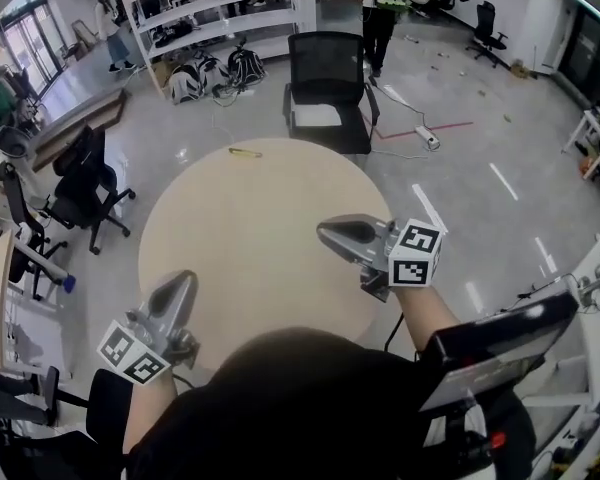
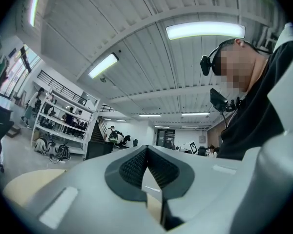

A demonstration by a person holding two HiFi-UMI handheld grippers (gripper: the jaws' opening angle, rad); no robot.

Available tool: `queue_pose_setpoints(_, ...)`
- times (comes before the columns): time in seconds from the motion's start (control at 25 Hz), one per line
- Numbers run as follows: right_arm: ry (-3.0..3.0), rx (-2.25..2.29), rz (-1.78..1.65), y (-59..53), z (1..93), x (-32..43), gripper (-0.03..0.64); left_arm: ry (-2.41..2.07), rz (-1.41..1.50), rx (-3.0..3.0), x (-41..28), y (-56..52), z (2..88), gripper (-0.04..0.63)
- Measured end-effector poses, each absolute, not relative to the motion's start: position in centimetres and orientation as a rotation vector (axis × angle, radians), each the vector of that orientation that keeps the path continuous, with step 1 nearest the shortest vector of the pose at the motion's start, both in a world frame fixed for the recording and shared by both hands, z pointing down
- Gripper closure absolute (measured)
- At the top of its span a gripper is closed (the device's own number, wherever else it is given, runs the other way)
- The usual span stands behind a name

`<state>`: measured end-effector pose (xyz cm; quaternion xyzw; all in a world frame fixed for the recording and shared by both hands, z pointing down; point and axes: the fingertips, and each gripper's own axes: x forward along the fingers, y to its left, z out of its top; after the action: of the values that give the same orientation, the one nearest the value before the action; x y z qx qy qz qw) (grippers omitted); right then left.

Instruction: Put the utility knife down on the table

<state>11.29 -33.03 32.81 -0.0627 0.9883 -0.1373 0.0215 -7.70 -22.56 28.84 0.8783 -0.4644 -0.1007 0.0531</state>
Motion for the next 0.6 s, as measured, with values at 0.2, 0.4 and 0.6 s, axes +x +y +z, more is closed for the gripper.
queue_pose_setpoints(0.2,3.097,-0.164,-0.396,-32.1,32.3,6.8,0.603,-1.407,-0.354,2.658,-11.4,-22.1,29.6,0.597)
queue_pose_setpoints(0.4,3.106,-0.148,-0.389,-32.2,31.8,5.1,0.603,-1.404,-0.369,2.648,-12.8,-22.2,30.2,0.597)
queue_pose_setpoints(0.6,3.11,-0.15,-0.399,-32.7,31.7,5.4,0.603,-1.404,-0.378,2.643,-12.5,-22.7,30.1,0.597)
